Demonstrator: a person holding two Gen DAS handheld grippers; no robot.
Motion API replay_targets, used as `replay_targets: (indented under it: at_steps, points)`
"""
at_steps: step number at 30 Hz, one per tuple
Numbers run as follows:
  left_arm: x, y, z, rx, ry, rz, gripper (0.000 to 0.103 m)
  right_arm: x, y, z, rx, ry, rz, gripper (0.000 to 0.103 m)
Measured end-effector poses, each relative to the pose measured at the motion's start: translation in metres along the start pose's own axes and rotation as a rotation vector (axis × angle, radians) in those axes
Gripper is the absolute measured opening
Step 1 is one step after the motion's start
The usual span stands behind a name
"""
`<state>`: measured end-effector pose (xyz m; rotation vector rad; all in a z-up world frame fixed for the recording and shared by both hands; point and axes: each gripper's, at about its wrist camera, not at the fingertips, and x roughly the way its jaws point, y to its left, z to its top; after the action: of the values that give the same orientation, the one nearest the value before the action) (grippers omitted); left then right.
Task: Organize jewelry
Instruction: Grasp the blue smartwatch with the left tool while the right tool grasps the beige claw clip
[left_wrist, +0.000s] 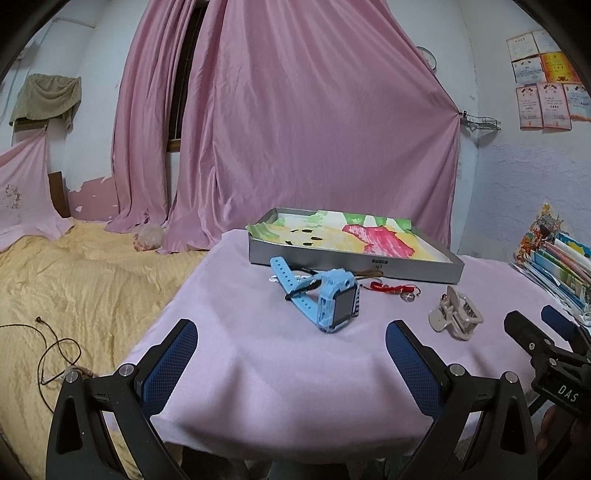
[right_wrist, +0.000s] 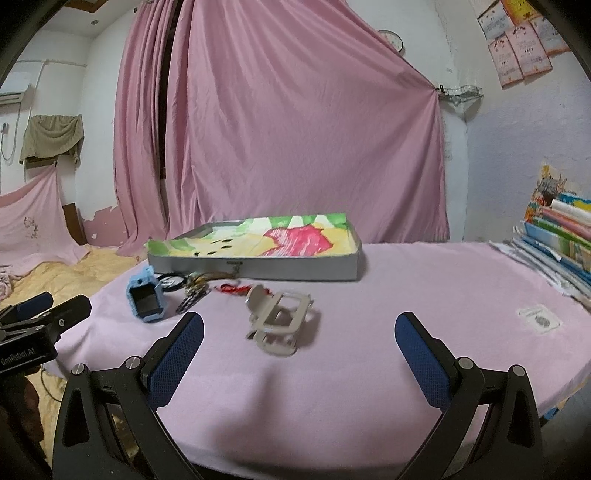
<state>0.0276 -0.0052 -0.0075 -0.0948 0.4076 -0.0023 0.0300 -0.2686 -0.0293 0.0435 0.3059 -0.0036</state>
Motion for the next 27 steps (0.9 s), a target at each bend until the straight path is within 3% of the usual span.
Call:
replay_targets:
  at_steps: [6, 12, 20, 24, 27]
  points:
    - [0.018, -0.005, 0.015, 0.001, 0.017, -0.018, 0.102, 0.018, -0.004, 0.014, -0.001, 0.026, -0.004, 0.102]
    - [0.052, -0.007, 0.023, -0.036, 0.148, -0.056, 0.102, 0.051, -0.014, 0.02, 0.066, 0.181, 0.053, 0.102]
    - [0.087, -0.011, 0.025, -0.051, 0.278, -0.047, 0.102, 0.083, -0.007, 0.014, 0.024, 0.326, 0.1, 0.101]
    - [0.097, -0.011, 0.026, -0.063, 0.309, -0.054, 0.102, 0.097, 0.0, 0.012, -0.003, 0.381, 0.121, 0.09]
    - [0.101, -0.015, 0.028, -0.052, 0.317, -0.058, 0.102, 0.103, 0.002, 0.012, -0.008, 0.403, 0.117, 0.089]
